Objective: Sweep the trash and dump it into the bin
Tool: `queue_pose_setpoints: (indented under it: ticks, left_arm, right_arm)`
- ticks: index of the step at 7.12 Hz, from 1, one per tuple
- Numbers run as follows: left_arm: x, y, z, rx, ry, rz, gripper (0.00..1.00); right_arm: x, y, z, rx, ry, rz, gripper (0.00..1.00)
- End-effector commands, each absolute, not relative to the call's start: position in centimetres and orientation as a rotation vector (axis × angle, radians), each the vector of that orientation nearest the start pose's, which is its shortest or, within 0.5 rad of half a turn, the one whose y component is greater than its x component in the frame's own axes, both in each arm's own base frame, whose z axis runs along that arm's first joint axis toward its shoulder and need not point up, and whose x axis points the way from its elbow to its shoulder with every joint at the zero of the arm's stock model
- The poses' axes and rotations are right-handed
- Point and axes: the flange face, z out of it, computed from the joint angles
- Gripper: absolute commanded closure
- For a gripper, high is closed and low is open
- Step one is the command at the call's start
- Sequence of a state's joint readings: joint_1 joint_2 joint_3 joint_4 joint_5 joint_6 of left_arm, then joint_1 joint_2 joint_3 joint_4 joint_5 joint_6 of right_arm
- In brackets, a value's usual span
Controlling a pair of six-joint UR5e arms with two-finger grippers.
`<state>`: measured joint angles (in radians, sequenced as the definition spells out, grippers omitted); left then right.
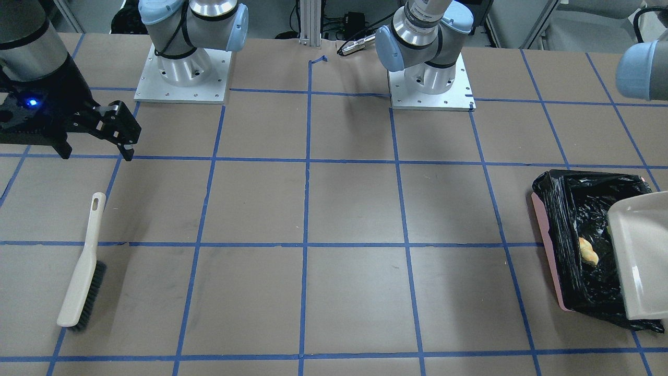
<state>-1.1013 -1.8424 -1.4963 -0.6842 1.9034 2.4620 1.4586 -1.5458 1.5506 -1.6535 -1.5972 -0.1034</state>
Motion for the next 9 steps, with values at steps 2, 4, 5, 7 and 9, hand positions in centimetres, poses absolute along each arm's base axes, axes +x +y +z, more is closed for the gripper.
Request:
queue_pose_setpoints:
  ticks: [2, 4, 5, 7, 9]
  left_arm:
    - [16.6, -63.6, 43.9, 2.066, 1.685, -0.284, 1.0]
    - [12.9, -64.7, 42.0, 2.036, 1.944, -0.488, 1.0]
    - [10.7, -65.6, 40.8, 2.005, 2.046, -0.516, 1.0]
    - [5.4, -67.3, 35.7, 2.159, 2.117, -0.507, 1.0]
    - [3.8, -68.4, 31.4, 2.244, 2.149, -0.451, 1.0]
  right_arm:
    - [11.3, -50.8, 50.0, -0.037, 3.165, -0.151, 0.0]
    - [11.5, -50.6, 50.1, -0.044, 3.165, -0.141, 0.0]
    - [11.4, -50.5, 50.0, -0.044, 3.168, -0.137, 0.0]
    - [11.4, -50.6, 49.9, -0.059, 3.172, -0.136, 0.0]
    - [11.5, -50.7, 49.9, -0.061, 3.166, -0.141, 0.0]
